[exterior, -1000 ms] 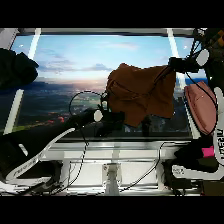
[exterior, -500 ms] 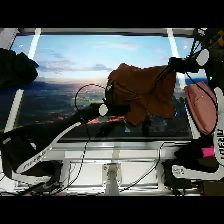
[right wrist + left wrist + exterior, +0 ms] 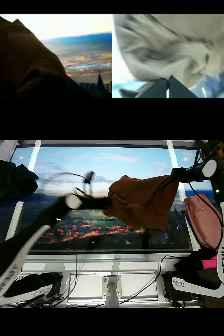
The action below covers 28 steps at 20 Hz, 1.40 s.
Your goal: Fold the clothes and pants, and hang the long-sleeved shirts on hangers.
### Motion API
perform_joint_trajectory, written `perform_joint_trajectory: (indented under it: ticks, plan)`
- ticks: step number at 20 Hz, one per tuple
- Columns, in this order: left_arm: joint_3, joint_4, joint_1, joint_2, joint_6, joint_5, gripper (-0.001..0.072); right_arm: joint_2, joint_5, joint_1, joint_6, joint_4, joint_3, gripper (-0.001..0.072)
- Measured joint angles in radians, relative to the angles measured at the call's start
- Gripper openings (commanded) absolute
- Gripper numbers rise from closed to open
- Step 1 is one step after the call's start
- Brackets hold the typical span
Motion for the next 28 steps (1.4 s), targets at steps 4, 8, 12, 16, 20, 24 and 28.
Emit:
perform_joint_trajectory:
  ticks: [4,8,12,16,20,24,28]
  plan:
    - [0.0,0.041,0.261,0.17,0.063,-0.097,0.0019,0.064,0.052,0.0,-0.088,0.089,0.0,0.0013]
    - [0.0,0.076,0.462,0.287,0.116,-0.166,0.0019,0.085,0.148,0.0,-0.181,0.176,-0.014,0.0013]
    - [0.0,0.186,0.578,0.335,0.134,-0.254,0.0019,0.091,0.224,0.0,-0.229,0.209,-0.079,0.0013]
    - [-0.001,0.318,0.616,0.343,0.14,-0.348,0.002,0.093,0.256,0.0,-0.249,0.236,-0.19,0.0014]
    - [-0.002,0.38,0.626,0.34,0.141,-0.399,0.002,0.093,0.279,0.0,-0.286,0.313,-0.268,0.0014]
    - [-0.002,0.399,0.629,0.34,0.141,-0.41,0.002,0.109,0.284,0.0,-0.37,0.403,-0.291,0.0014]
    - [0.0,0.311,0.63,0.373,0.141,-0.328,0.0019,0.184,0.276,0.0,-0.435,0.465,-0.296,0.0015]
